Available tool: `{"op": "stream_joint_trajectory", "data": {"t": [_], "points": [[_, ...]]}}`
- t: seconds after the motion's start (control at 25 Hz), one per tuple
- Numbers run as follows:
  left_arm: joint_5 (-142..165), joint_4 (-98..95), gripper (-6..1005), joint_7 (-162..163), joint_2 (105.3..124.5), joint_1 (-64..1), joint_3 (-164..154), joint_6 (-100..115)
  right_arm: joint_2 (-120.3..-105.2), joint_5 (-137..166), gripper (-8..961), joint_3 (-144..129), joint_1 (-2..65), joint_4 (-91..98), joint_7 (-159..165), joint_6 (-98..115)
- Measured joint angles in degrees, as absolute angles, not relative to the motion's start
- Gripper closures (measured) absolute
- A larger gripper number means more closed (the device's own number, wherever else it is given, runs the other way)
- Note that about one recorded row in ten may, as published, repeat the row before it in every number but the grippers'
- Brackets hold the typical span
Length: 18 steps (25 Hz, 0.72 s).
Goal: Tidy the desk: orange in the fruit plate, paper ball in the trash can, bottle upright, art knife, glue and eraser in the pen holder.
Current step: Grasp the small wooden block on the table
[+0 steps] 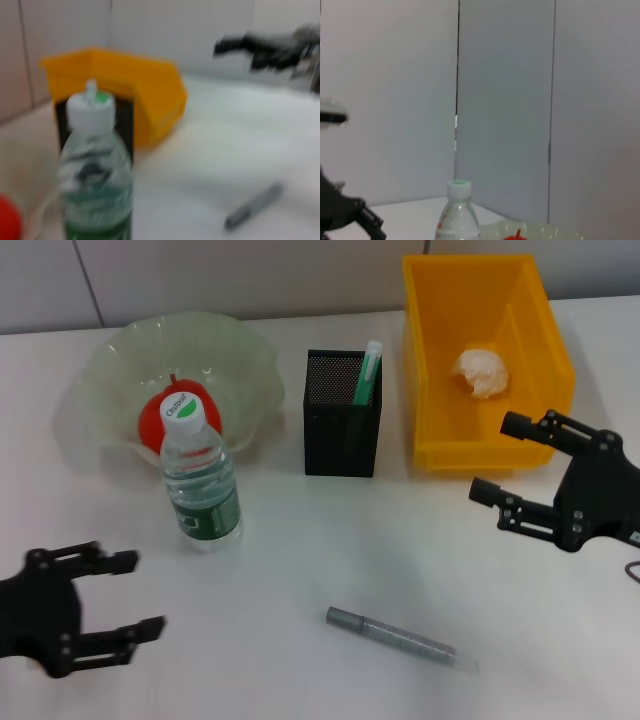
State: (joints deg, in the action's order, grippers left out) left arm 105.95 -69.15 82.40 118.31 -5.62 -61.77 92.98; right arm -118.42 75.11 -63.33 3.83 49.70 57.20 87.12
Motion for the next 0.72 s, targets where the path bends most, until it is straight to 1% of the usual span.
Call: {"op": "stream_joint_trajectory", "data": {"t": [0.04, 0.08, 0.28, 0.56, 0.72], "points": [[106.0, -69.1, 231, 82.4, 118.31, -5.6, -61.8, 93.0, -118.30, 75.4, 164, -63.3, 4.0, 49.2, 57.3, 87.2], [111.8, -77.5, 231, 87.8, 118.31, -4.8, -61.7, 93.8, -118.17, 75.8, 164, -63.3, 4.2, 48.6, 57.4, 87.4], [116.7, -86.0, 231, 92.8, 118.29, -4.8, -60.9, 99.5, -117.71, 79.1, 164, -63.3, 5.8, 45.5, 57.6, 88.6], [128.6, -89.7, 230, 101.1, 118.49, -9.3, -59.0, 104.2, -117.92, 84.8, 165, -63.2, 7.7, 42.0, 58.0, 89.1], [131.6, -90.8, 230, 102.6, 118.66, -10.6, -60.4, 103.9, -117.77, 87.1, 165, -63.0, 9.5, 38.9, 57.7, 89.6]]}}
